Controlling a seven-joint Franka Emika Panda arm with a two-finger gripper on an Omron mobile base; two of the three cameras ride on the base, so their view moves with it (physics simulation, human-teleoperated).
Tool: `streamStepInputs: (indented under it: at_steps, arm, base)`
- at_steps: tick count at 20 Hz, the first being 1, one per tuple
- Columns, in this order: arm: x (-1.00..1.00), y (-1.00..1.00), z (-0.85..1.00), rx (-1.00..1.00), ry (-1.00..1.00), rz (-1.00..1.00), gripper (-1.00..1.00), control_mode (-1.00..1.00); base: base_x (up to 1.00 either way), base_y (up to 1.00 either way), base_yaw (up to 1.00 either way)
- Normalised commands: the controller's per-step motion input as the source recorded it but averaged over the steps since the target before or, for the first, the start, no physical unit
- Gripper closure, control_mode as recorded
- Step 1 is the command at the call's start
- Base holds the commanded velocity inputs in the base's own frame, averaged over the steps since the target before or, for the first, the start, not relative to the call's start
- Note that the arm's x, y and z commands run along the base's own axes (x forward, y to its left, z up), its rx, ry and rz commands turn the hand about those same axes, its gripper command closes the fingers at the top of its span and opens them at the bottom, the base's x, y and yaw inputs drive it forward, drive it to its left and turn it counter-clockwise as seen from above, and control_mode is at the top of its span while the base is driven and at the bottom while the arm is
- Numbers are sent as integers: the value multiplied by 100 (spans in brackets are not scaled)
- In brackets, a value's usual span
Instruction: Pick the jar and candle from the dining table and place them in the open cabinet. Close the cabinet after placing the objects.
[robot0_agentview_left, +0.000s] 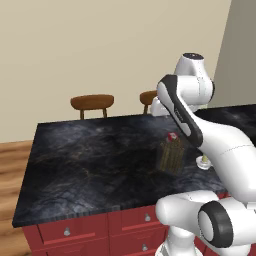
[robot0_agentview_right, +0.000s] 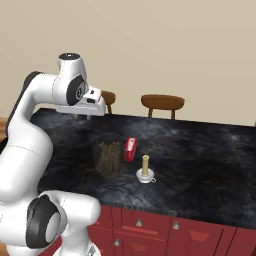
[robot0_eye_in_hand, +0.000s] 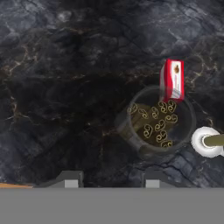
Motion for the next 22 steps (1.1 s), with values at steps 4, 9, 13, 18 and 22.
streamStepInputs:
  at_steps: [4,9,13,18,22]
  arm:
    - [0,0,-10,-1,1,0,-100,-100]
    - [4,-7,-41,0,8,0,-100,-100]
    - [27,-18,-36,4,22,0,-100,-100]
    - [31,-5,-8,1,13,0,-100,-100]
    - [5,1,0,0,1,0,-100,-100]
  base:
    - [0,0,0]
    - [0,0,0]
    - [0,0,0]
    - [0,0,0]
    - [0,0,0]
